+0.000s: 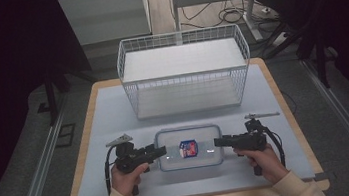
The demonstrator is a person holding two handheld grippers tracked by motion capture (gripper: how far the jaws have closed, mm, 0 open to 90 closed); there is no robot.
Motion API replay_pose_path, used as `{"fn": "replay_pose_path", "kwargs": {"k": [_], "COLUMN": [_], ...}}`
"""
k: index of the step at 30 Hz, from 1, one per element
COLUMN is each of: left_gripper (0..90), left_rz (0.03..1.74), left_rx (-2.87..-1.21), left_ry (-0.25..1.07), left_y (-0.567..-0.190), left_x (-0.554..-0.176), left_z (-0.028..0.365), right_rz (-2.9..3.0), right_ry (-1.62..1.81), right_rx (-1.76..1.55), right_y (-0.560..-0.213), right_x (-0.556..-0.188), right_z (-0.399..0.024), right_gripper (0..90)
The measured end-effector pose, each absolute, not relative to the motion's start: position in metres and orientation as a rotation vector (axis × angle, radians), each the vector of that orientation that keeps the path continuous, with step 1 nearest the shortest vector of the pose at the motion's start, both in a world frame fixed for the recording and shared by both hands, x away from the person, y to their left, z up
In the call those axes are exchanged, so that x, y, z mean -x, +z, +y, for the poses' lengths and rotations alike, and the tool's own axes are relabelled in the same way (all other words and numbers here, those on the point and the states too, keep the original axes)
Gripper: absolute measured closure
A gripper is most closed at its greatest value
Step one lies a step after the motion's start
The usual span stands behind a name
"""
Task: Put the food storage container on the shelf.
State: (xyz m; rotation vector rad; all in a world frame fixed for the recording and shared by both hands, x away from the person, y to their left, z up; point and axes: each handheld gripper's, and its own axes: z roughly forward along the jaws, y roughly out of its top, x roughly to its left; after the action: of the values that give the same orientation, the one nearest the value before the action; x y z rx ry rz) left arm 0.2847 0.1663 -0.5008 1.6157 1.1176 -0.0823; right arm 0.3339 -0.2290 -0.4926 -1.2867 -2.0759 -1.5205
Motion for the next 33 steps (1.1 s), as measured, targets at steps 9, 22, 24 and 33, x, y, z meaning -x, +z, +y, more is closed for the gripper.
{"fn": "replay_pose_path", "kwargs": {"k": [9, 22, 24, 33], "left_gripper": [45.8, 46.7, 47.3, 47.4], "left_rz": [1.1, 1.05, 1.044, 1.012], "left_rx": [-1.623, -1.619, -1.613, -1.592], "left_ry": [-0.052, -0.045, -0.043, -0.005], "left_y": [-0.493, -0.479, -0.477, -0.448], "left_x": [-0.289, -0.298, -0.3, -0.308], "left_z": [0.163, 0.165, 0.165, 0.167], "right_rz": [-2.086, -2.11, -2.105, -2.136], "right_ry": [-1.563, -1.606, -1.621, -1.679], "right_rx": [1.289, 1.265, 1.265, 1.232], "right_y": [-0.485, -0.47, -0.467, -0.433], "right_x": [-0.335, -0.34, -0.342, -0.353], "right_z": [-0.231, -0.232, -0.233, -0.231], "right_gripper": [55.1, 55.1, 55.1, 55.1]}}
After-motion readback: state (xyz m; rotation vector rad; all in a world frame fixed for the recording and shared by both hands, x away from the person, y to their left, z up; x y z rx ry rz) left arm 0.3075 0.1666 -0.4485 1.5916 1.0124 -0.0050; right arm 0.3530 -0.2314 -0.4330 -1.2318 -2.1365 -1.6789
